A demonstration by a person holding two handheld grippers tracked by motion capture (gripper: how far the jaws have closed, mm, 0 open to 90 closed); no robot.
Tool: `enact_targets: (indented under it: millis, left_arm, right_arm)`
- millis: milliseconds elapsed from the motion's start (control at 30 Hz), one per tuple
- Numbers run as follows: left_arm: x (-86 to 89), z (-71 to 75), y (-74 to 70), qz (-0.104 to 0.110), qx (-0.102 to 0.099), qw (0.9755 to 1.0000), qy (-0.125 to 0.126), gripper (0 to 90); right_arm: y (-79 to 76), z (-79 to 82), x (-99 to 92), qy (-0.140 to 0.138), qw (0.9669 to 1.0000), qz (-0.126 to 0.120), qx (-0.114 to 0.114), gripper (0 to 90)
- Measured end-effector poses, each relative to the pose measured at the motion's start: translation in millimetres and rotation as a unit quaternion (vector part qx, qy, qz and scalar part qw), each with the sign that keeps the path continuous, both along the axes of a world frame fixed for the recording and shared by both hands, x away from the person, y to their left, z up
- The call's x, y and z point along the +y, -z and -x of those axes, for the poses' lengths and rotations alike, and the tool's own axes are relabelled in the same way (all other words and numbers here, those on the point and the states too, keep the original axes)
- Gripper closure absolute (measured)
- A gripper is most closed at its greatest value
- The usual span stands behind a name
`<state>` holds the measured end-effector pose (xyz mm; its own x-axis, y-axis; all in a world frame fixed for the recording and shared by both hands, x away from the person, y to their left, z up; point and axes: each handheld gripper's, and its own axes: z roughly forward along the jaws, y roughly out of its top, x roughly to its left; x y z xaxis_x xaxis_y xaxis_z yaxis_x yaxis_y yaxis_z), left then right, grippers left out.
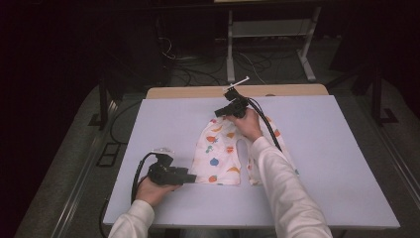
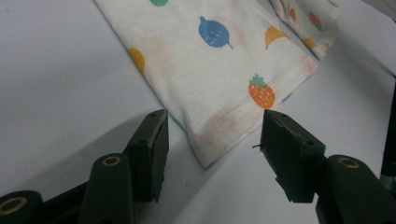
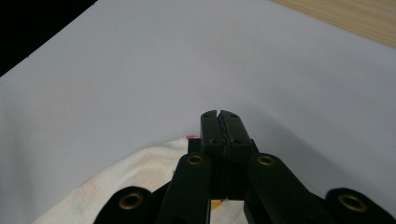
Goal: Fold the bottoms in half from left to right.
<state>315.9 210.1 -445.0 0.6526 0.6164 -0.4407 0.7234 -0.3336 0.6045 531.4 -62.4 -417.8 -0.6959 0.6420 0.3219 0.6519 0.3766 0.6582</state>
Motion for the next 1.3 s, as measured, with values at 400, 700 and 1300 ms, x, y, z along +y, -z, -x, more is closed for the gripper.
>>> enact_targets:
  millis: [400,700,1300]
  left_arm:
    - [1.9,-5.5,3.5,0.001,0.024,0.9995,-0.021,74.1]
    - [1.3,-8.3,6.4,0.003,0.028,0.9996,-0.004,88.1]
    - [1.8,1.7,-9.8,0.018,-0.004,0.9998,0.012,89.2]
  right_arm:
    - [-1.6,0.7,0.4,0.000,1.0000,-0.006,-0.003,88.5]
    - [-0.2,1.2,-0.6,0.004,0.9999,-0.015,0.001,88.5]
    - [-15.4,7.9,-7.0,0.004,0.9997,-0.016,-0.018,88.5]
